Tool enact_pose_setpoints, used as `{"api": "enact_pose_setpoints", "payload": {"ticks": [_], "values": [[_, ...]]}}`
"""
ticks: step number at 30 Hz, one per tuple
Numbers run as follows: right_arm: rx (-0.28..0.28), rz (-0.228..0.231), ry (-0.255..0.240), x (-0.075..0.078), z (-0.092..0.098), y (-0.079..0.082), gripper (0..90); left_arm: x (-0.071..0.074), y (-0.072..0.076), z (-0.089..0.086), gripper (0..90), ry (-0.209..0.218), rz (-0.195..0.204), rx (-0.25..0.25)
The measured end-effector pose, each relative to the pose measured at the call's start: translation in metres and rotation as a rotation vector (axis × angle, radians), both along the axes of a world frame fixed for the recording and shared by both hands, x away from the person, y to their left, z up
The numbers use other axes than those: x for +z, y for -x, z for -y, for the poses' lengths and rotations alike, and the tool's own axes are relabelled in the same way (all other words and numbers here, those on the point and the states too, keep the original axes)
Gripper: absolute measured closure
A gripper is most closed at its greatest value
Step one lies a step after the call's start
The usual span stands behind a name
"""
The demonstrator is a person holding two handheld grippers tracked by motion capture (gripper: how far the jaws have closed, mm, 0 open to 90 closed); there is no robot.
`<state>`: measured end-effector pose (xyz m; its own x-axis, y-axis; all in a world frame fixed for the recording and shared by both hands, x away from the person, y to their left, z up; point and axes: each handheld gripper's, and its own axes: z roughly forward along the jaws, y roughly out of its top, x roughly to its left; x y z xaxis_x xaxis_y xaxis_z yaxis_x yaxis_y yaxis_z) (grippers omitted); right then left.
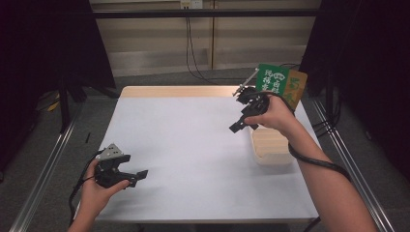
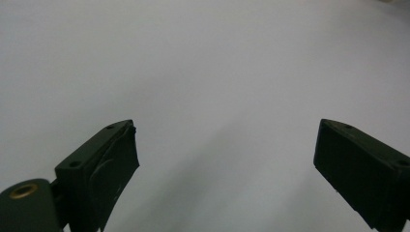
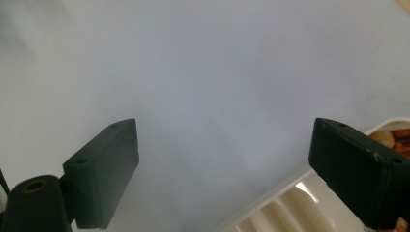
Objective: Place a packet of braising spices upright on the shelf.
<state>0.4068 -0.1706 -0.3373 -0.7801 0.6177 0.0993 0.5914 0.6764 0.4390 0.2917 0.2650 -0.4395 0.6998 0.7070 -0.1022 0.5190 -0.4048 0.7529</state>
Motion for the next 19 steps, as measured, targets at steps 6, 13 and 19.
{"api": "enact_pose_setpoints", "payload": {"ticks": [6,13,19], "values": [[0.010,-0.005,-0.036,-0.019,-0.007,0.010,9.9,0.000,0.000,0.000,8.3,-0.004,-0.003,-0.007],[0.026,0.015,-0.074,-0.037,-0.016,0.024,9.8,-0.002,0.000,0.001,8.2,-0.003,-0.007,0.000],[0.015,0.029,-0.139,-0.047,-0.022,0.038,8.6,-0.002,-0.001,0.000,8.2,-0.013,-0.009,-0.008]]}}
